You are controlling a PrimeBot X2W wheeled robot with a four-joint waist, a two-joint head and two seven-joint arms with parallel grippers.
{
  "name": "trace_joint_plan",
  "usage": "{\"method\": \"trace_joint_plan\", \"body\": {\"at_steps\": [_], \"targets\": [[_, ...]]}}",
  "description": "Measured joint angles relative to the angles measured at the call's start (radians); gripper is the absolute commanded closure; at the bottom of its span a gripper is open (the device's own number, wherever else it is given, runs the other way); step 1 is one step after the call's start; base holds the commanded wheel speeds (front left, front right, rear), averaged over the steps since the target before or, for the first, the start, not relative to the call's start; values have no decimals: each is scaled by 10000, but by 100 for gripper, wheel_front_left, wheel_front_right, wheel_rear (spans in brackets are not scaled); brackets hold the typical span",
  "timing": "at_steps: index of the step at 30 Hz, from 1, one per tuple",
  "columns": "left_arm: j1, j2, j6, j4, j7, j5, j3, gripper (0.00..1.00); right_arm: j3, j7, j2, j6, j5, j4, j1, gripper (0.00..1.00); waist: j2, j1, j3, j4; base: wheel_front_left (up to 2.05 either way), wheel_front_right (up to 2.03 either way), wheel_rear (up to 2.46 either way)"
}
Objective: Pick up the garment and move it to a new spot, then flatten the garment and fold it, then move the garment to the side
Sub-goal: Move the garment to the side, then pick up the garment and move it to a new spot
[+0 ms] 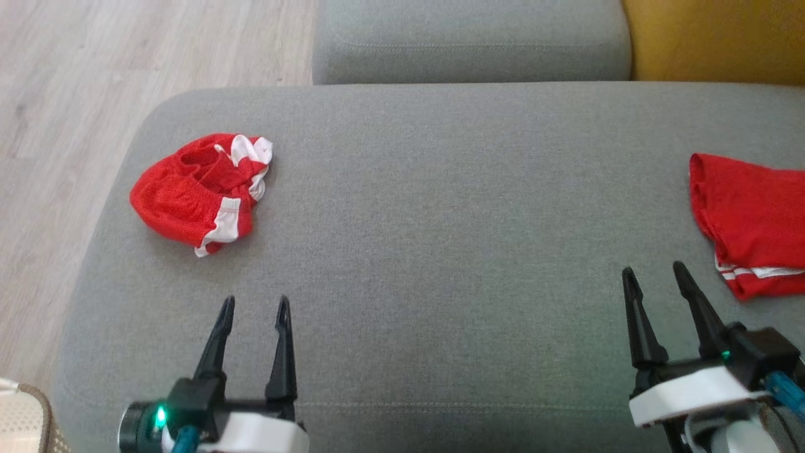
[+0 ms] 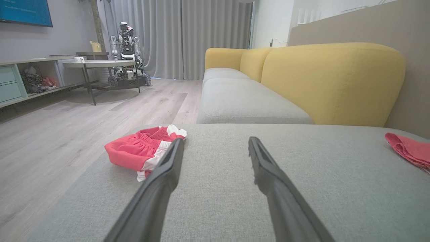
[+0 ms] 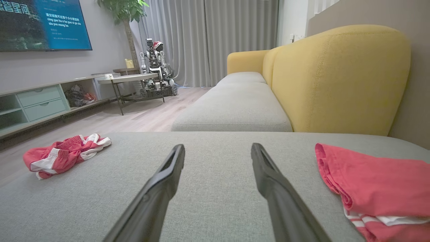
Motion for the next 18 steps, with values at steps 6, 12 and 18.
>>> {"method": "trace_joint_plan", "body": {"at_steps": [6,12,18], "targets": [[322,0,-98,25,0,228,196,0,-86,2,19,0,63,-148,241,0,0,0,-89,-48,0,0,0],[323,0,-155,27,0,360,261,0,59,2,21,0,88,-247,243,0,0,0,-107,-59,0,0,0],[323,-2,-169,52,0,430,274,0,130,2,25,0,92,-226,243,0,0,0,-135,-66,0,0,0]]}}
